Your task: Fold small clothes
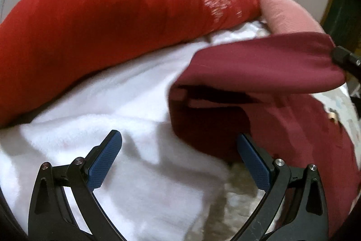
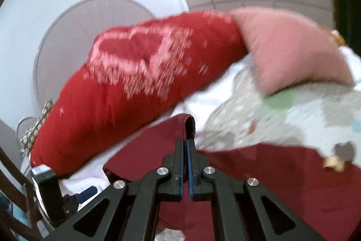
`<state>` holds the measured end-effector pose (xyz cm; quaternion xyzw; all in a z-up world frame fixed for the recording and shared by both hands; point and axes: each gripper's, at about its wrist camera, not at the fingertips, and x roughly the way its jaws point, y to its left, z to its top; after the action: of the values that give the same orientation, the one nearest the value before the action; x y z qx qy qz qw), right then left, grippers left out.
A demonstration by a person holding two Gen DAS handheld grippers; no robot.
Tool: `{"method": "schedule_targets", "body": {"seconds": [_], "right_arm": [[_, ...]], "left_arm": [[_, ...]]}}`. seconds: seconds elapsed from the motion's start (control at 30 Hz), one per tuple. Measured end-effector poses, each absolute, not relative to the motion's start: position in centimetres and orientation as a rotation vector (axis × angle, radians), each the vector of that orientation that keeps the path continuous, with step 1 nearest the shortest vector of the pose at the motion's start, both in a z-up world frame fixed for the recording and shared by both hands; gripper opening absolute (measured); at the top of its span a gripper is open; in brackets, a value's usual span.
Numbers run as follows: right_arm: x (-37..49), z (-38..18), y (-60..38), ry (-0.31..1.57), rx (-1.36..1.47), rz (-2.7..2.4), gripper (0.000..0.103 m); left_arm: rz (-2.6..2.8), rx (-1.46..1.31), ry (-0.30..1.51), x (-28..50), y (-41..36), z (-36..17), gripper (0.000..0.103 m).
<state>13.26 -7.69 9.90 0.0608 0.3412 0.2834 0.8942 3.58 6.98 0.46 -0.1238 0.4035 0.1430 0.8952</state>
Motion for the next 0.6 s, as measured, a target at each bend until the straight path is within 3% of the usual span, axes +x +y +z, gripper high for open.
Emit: {"method": "schedule_targets", "body": {"seconds": [0.3,0.6], "right_arm": [[10.7,13.9,-17.8,0.600,0.099,0.384,0.002],[10.0,10.7,-27.9,0.696,0.121,0.185,0.002]], "left_arm": [[0.146,-0.268,0.773,2.8,5.0,1.9,0.102],[0.098,-0.211,0.790,3.4,2.7,1.6,0.102]]}}
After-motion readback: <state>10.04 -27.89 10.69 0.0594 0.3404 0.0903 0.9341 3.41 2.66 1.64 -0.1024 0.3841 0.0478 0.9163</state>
